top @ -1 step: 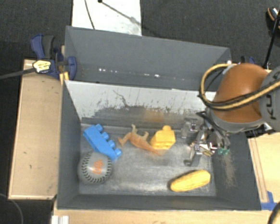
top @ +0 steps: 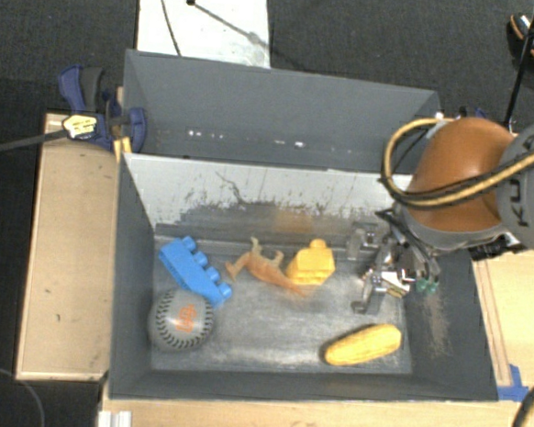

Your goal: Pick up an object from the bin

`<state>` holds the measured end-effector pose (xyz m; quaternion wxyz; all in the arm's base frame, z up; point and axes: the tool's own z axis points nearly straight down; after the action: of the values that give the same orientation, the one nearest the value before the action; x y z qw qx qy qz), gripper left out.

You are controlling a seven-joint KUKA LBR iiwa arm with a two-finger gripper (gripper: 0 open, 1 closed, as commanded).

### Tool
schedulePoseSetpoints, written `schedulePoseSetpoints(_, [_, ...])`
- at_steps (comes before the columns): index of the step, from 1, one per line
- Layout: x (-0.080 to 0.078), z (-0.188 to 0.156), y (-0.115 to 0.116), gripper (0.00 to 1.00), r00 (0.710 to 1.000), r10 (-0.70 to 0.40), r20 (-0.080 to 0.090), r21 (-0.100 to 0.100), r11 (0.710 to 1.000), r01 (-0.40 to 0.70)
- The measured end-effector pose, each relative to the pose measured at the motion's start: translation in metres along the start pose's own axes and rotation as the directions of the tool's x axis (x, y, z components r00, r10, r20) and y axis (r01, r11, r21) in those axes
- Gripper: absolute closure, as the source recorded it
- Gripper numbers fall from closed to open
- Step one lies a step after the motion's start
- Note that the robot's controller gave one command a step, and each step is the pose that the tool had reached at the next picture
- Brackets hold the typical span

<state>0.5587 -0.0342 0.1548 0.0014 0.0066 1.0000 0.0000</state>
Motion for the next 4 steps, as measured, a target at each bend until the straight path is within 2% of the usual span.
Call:
schedulePoseSetpoints(1, [-0.006,0.016,0.002,0.0,0.999,0.043,0.007,0.0,0.999,-0.043])
schedulePoseSetpoints(2, [-0.019,0.041,0.021,0.0,0.997,0.076,-0.005,0.0,0.997,-0.076])
schedulePoseSetpoints(3, [-0.028,0.05,0.026,0.0,1.0,0.002,0.002,-0.001,1.0,-0.002])
schedulePoseSetpoints(4, [-0.026,0.064,0.029,0.0,0.969,0.246,-0.002,0.0,0.969,-0.246])
